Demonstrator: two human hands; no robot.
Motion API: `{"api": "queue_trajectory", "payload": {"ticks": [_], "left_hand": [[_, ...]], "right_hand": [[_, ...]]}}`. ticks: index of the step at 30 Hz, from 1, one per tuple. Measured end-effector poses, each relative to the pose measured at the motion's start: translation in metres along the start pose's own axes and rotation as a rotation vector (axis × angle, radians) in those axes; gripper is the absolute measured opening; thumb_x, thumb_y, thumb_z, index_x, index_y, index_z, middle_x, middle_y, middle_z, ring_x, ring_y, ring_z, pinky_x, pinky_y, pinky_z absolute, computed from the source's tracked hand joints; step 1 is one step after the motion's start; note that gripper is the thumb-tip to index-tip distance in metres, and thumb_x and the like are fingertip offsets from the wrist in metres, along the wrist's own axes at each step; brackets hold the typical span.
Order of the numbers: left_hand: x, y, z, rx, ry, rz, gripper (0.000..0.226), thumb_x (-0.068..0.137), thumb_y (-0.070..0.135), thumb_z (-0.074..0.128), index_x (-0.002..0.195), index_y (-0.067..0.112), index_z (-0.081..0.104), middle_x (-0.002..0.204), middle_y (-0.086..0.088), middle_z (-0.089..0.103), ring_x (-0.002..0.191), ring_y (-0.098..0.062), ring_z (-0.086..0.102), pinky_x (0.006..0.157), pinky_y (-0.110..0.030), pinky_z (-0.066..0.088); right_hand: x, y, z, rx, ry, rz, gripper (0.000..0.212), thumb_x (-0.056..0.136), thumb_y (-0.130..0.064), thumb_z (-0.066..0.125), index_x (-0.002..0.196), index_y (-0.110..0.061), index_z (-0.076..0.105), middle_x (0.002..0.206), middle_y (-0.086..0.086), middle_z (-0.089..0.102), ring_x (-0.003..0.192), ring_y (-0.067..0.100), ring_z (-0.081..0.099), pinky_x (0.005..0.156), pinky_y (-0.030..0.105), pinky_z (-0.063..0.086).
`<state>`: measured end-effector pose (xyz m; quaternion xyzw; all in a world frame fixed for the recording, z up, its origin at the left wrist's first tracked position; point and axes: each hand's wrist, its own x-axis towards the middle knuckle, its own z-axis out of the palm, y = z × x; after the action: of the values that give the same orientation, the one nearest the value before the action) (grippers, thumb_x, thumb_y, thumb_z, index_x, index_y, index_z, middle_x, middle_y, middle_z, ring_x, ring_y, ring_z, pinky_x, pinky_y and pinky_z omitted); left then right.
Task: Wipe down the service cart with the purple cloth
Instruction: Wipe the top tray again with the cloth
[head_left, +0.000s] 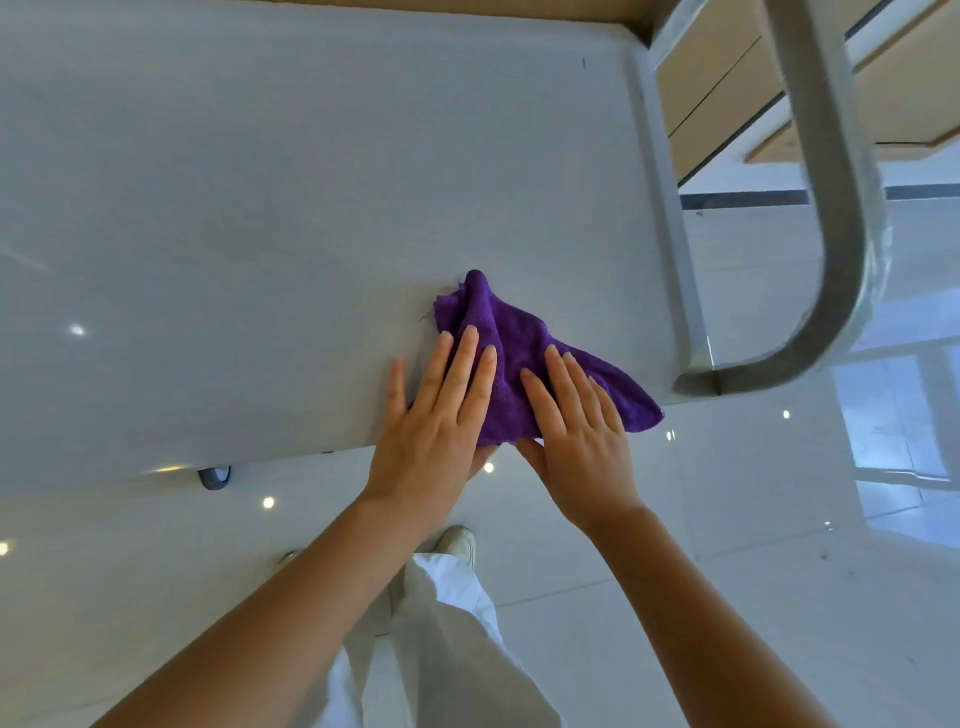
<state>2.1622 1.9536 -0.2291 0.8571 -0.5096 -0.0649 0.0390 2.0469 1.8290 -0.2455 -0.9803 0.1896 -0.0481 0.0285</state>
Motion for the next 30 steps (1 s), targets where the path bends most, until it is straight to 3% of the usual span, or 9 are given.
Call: {"api": "queue_trajectory", "payload": {"ticks": [5, 10, 14, 20, 25, 30], "left_hand": [[0.03, 0.032, 0.003, -0.011, 0.018, 0.112, 0.078, 0.078, 0.051, 0.051, 0.139, 0.005, 0.033, 0.145, -0.018, 0.038, 0.132, -0.032, 0.04, 0.098, -0.055, 0.038], [0.052, 0.06, 0.007, -0.016, 0.006, 0.183, 0.073, 0.082, 0.049, 0.048, 0.139, 0.006, 0.033, 0.146, -0.017, 0.037, 0.134, -0.031, 0.038, 0.101, -0.055, 0.035], [0.062, 0.068, 0.009, -0.03, -0.009, 0.256, 0.067, 0.088, 0.048, 0.035, 0.142, 0.008, 0.031, 0.149, -0.015, 0.032, 0.137, -0.029, 0.032, 0.103, -0.056, 0.031], [0.097, 0.068, 0.001, -0.079, -0.062, 0.19, 0.064, 0.09, 0.047, 0.029, 0.141, 0.009, 0.038, 0.147, -0.013, 0.036, 0.134, -0.03, 0.037, 0.099, -0.06, 0.033], [0.143, 0.051, -0.006, -0.114, -0.13, 0.095, 0.069, 0.089, 0.052, 0.005, 0.149, 0.019, -0.001, 0.158, -0.003, -0.004, 0.145, -0.021, -0.002, 0.113, -0.052, 0.001], [0.171, 0.04, -0.007, -0.143, -0.106, 0.029, 0.067, 0.09, 0.049, 0.012, 0.148, 0.022, -0.006, 0.157, 0.0, -0.01, 0.144, -0.018, -0.009, 0.113, -0.05, -0.003]], "right_hand": [[-0.01, 0.048, -0.009, 0.089, -0.028, 0.058, 0.053, 0.094, -0.051, 0.033, 0.133, -0.016, 0.04, 0.141, 0.015, 0.044, 0.133, 0.026, 0.034, 0.111, 0.03, 0.018], [-0.021, 0.08, -0.015, 0.174, -0.051, 0.159, 0.055, 0.095, -0.053, 0.03, 0.133, -0.016, 0.041, 0.143, 0.013, 0.042, 0.134, 0.025, 0.033, 0.111, 0.032, 0.022], [-0.016, 0.085, -0.021, 0.311, -0.064, 0.356, 0.059, 0.094, -0.055, 0.027, 0.133, -0.015, 0.047, 0.146, 0.008, 0.038, 0.136, 0.022, 0.027, 0.111, 0.03, 0.016], [0.017, 0.076, -0.027, 0.26, -0.194, 0.48, 0.068, 0.09, -0.049, 0.003, 0.149, -0.017, 0.013, 0.157, 0.005, 0.0, 0.145, 0.018, -0.004, 0.11, 0.025, -0.009], [0.069, 0.082, -0.026, 0.413, -0.231, 0.564, 0.064, 0.093, -0.051, 0.005, 0.149, -0.02, -0.001, 0.156, 0.0, -0.014, 0.142, 0.012, -0.018, 0.11, 0.026, -0.014], [0.107, 0.089, -0.016, 0.246, -0.197, 0.551, 0.06, 0.098, -0.047, 0.013, 0.149, -0.019, 0.001, 0.157, 0.002, -0.012, 0.143, 0.014, -0.016, 0.111, 0.029, -0.013]]}}
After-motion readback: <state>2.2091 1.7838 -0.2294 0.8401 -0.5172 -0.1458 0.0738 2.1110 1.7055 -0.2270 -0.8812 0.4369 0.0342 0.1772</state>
